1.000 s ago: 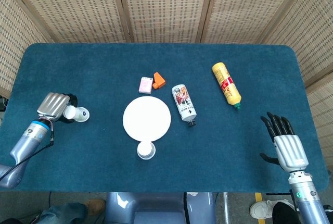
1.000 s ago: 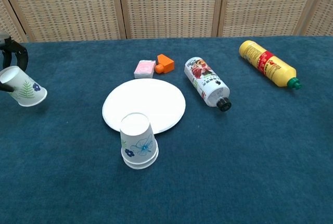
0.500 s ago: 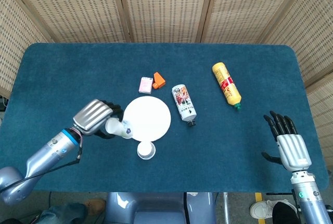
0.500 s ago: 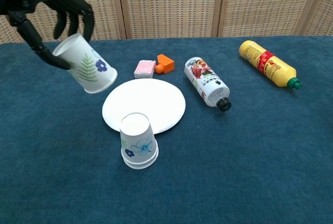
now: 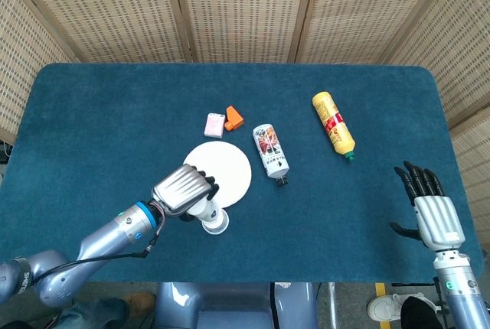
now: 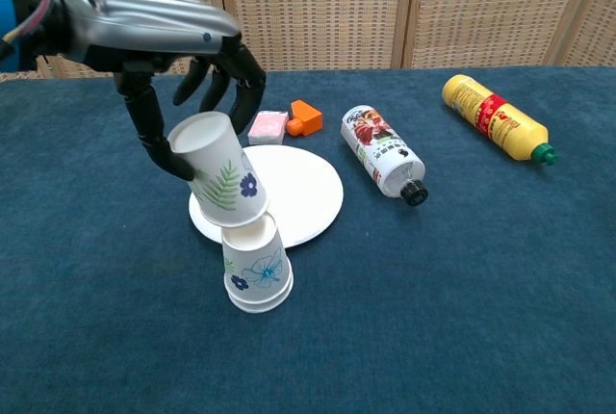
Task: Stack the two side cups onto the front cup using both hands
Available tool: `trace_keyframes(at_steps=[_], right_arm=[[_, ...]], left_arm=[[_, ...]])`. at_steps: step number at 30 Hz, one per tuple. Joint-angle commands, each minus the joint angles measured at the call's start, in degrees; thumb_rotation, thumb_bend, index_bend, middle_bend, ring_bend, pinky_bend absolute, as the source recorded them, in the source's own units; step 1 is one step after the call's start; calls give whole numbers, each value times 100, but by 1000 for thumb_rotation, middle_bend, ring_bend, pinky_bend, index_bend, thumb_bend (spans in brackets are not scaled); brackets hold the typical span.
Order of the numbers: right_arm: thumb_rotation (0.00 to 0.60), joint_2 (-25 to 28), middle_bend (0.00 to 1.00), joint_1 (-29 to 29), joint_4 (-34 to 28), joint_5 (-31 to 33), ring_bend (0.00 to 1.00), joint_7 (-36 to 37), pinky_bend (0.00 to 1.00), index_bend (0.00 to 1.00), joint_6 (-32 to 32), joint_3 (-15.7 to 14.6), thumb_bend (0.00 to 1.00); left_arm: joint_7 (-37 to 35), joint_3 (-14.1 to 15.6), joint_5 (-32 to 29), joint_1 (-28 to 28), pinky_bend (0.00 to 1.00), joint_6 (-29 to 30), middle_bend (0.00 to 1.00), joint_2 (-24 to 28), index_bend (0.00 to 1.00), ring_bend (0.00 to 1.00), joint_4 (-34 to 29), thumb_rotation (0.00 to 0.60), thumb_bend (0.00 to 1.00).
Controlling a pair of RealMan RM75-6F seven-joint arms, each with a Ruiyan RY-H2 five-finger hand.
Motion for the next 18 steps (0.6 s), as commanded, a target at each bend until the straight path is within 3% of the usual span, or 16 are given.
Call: trace_keyframes(at_steps=[1,18], right_arm=[[600,10,0,-11,-6,-8,0,14,0,0,-3,8,0],[600,74,0,-79,-48,-33,0,73,0,0,-46,80,0]], left_arm=[[201,94,-290,-203,538,134,474,-160,631,491,-154,600,106],[798,514,-1038,-724,536,468,475,-468,631,491,-80,600,106]])
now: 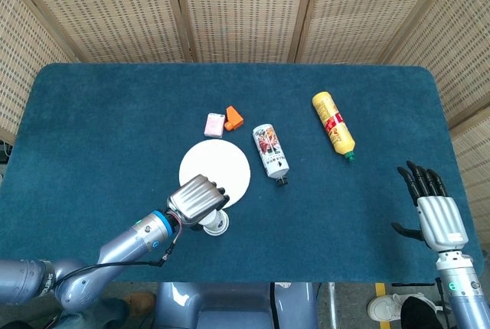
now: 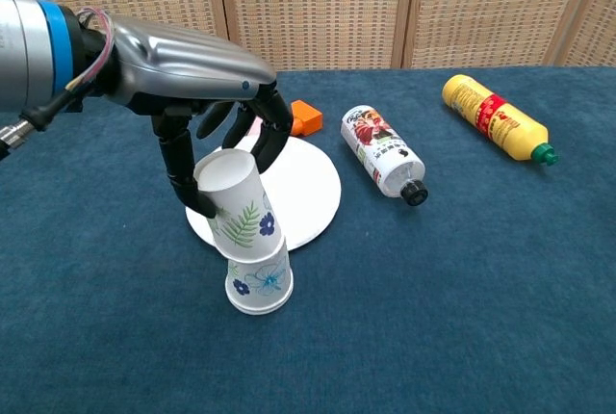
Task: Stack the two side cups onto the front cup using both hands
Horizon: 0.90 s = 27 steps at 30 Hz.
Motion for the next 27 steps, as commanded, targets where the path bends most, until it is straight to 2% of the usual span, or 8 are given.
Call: trace_keyframes(at_steps=[1,11,13,15,17,20,23,27], right_arm=[[600,6,0,-4,-1,-4,0,8,0,0,-5,9,0],[600,14,0,-21,-7,-10,0,-3,0,0,-45,28,0],[600,13,0,-21,-9,-14,0,-10,0,0,-53,30,0],[600,11,0,-23,-13,-25,0,-18,0,0,-55,32,0],[600,9,0,-27,-13,-34,0,-25,0,0,-55,32,0],[600,8,0,-28,-17,-40,0,-33,0,0,-66,35,0],[600,13,0,-34,-29,-68,0,-40,0,0,-71,28,0],[600,21,0,-51,-51,-121,0,-47,0,0,-38,26,0]], left_arm=[[-45,33,-45,-18,536,44,475,-69,631,491,56,600,106],[-319,110,-28,-41,521,7,456,-130,586,480,210,600,83],[-334,143,-31,-54,440,-17,366,-156,452,388,245,600,35],[-351,204,-99,-88,258,-108,131,-154,153,141,252,600,0],[-361,232,-170,-136,134,-182,11,-127,12,15,233,600,0],[-512,185,-118,-125,21,-154,0,-106,0,0,209,600,0],[-775,102,126,24,0,53,0,33,0,0,149,600,0],[-1290,15,774,570,0,827,0,289,0,0,98,600,0]])
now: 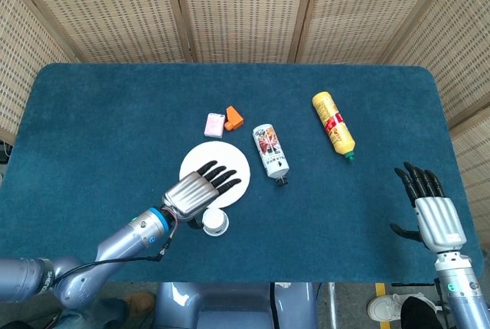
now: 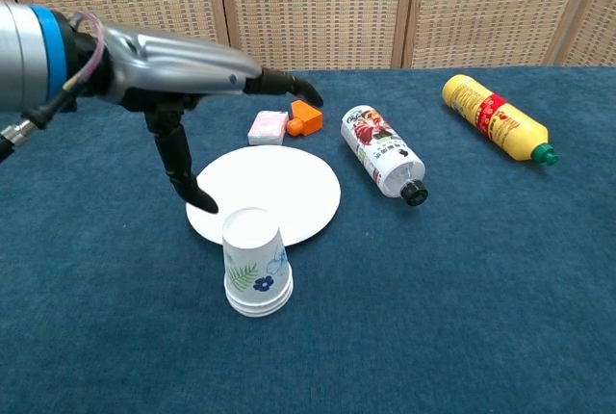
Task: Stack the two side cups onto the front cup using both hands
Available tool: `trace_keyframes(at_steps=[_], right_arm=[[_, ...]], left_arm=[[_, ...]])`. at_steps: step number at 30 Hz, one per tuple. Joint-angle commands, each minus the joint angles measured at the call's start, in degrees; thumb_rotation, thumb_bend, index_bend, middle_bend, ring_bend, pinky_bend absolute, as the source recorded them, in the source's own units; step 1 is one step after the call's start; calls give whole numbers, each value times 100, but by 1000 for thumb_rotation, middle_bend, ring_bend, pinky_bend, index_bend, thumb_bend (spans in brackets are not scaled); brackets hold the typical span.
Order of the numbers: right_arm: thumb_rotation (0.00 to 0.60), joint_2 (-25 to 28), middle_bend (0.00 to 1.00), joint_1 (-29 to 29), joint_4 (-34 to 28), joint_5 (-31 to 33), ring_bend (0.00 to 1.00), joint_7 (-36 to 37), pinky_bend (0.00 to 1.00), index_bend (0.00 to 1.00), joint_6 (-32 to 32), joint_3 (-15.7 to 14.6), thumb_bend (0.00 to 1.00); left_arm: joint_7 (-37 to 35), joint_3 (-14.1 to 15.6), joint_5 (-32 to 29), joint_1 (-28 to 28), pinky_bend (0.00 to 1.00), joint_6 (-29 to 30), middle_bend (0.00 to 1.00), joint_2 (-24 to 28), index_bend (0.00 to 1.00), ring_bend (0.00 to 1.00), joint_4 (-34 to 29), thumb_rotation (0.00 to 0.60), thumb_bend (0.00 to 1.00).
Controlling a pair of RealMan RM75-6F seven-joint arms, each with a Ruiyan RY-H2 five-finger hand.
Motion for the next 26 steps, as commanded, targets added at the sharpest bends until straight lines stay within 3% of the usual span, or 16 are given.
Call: trace_keyframes(at_steps=[1,7,13,21,26], right_arm=[[600,4,0,-12,-10,-29,0,-4,0,0,18,-4,0],[600,-3,0,-39,-23,-131,0,-22,0,0,72,-27,0],[600,-40,0,-47,-2,-232,0,-101,0,0,117,-41,0],[600,-115,0,-55,275,-516,0,-384,0,0,302,-58,0],[600,-223,0,-83,347,-606,0,-535,0,0,425,-52,0]], left_arm=[[-524,-87,599,575,0,799,0,215,0,0,-31,600,0],[-1116,119,1180,1848,0,2547,0,175,0,0,393,600,0],[-1784,637,1441,3253,0,3885,0,327,0,0,722,600,0],[-2776,1260,1873,4722,0,4813,0,346,0,0,1318,600,0],[-3077,1353,2252,5069,0,4915,0,346,0,0,1680,600,0]])
